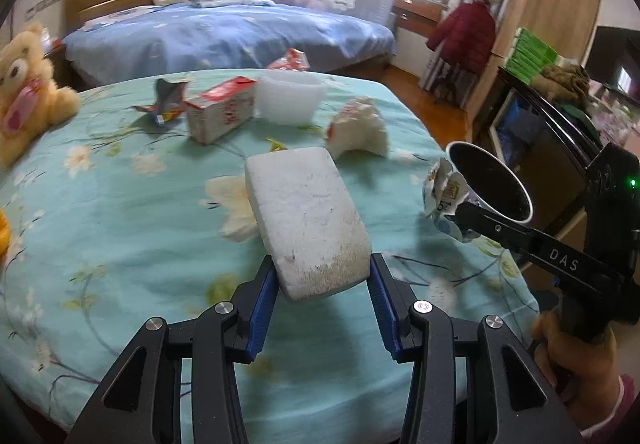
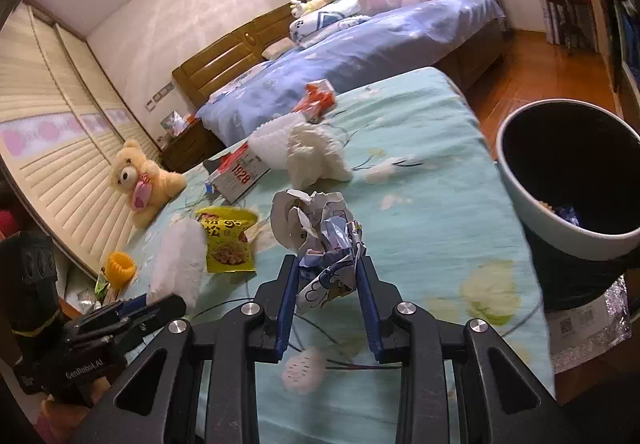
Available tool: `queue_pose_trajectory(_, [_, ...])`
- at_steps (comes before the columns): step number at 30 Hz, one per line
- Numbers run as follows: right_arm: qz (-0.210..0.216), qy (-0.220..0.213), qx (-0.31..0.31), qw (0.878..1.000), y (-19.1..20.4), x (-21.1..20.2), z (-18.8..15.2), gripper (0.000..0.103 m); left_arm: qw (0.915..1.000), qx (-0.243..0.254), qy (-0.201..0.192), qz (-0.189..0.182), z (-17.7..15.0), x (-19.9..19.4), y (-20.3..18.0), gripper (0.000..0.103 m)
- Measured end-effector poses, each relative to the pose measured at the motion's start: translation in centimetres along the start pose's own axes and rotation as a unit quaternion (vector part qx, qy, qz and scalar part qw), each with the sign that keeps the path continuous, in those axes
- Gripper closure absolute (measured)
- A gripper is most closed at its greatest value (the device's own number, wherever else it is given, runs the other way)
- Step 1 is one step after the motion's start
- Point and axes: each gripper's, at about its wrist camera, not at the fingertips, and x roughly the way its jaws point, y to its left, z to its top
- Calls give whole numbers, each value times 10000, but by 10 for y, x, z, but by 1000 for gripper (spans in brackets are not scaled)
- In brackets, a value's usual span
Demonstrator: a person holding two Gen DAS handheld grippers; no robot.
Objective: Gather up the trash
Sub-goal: 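Carry the foil wrapper and foam block with both tools over the bin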
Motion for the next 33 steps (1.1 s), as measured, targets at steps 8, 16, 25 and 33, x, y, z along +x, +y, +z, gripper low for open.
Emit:
queue_pose_trajectory(8, [-197,-170,191,9995,-25,-16,4,73,9996,196,41,-177,16,25,-24,59])
queue_pose_trajectory(16, [-420,-374,386,9977,-51,-32,14,73,9976,524,17,-463,34,52,-60,59])
queue_pose_trajectory(25, [-710,-539,649,9939,-87,-48,23,73,9949,756,163,-648,49,87,-91,59])
queue_pose_trajectory(33, [-958,-602,786,9905,-116,-56,35,73,9927,904,261,-755,63,116,-115,59])
